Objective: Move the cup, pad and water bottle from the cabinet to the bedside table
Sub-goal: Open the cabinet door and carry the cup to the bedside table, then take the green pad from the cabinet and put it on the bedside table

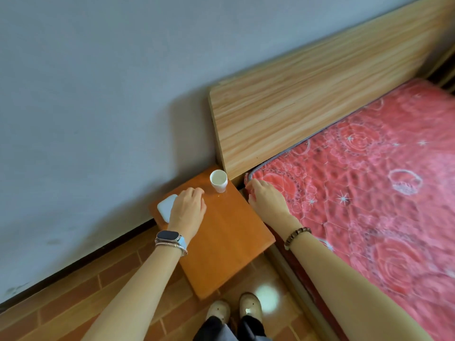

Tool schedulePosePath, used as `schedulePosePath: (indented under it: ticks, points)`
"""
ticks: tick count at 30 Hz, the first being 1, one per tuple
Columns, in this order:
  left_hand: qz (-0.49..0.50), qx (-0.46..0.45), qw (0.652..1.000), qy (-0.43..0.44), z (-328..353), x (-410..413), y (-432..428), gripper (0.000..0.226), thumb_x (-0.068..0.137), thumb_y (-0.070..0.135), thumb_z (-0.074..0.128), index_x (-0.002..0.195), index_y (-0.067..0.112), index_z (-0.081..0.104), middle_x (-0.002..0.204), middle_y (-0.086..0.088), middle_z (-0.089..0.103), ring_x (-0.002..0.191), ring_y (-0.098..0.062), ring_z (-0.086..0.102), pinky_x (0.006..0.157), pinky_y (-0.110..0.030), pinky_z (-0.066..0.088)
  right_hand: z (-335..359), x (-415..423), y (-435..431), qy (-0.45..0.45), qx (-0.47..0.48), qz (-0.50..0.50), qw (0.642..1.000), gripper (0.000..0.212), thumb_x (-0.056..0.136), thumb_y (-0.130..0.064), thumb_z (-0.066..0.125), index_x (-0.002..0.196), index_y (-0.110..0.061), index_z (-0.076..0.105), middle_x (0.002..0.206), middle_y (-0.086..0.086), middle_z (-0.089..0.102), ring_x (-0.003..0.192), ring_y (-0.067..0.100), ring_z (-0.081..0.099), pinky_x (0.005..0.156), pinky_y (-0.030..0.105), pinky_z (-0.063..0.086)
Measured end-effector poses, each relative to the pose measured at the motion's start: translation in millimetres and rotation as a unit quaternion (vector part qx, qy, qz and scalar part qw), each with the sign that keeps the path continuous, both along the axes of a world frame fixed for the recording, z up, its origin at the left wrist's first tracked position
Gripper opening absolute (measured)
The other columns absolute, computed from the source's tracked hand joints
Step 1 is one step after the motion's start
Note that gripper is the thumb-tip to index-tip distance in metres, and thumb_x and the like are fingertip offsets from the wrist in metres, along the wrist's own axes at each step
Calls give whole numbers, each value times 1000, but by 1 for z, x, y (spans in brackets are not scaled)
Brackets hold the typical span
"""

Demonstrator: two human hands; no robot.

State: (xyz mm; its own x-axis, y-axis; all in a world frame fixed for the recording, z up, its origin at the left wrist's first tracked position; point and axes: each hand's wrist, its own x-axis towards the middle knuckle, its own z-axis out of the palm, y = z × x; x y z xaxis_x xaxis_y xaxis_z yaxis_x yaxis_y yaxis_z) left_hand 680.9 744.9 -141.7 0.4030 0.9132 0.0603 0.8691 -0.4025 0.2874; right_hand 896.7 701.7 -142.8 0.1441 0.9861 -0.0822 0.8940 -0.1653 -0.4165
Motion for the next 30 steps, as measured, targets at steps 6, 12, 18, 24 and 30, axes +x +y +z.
schedulePosePath:
  ticks: [6,12,18,24,30]
  points:
    - [-75,24,996,33,32,-8,-9,21,90,20,58,109,10,61,100,-9,65,87,-21,61,75,-30,53,33,-4,-44,-50,-14,-35,998,28,94,-12,47,121,-11,54,117,10,60,105,30,59,77,39,54]
    - [-155,11,987,30,34,-26,-12,23,90,20,59,111,12,62,101,-8,66,87,-19,60,77,-27,50,50,-30,-83,-25,0,-129,991,23,93,-13,48,115,-14,56,112,5,60,97,24,59,68,36,53]
    - [-297,40,953,29,48,-37,-17,26,87,18,63,112,11,62,102,-8,67,88,-19,62,77,-28,53,69,-73,-126,-42,22,-235,971,20,94,-14,49,112,-13,57,108,6,60,89,24,59,62,32,47]
    - [-473,79,876,48,59,-3,-47,24,73,5,71,96,7,64,82,-10,64,74,-26,61,67,-36,53,91,-100,-207,-57,18,-357,932,20,97,-15,45,112,-13,57,105,5,61,90,24,60,64,29,42]
    - [-604,104,790,18,74,41,-128,25,70,1,70,94,3,62,77,-11,61,69,-27,57,65,-38,50,110,-127,-324,-53,-24,-496,866,21,96,-16,42,114,-16,54,106,5,61,96,25,57,71,35,46]
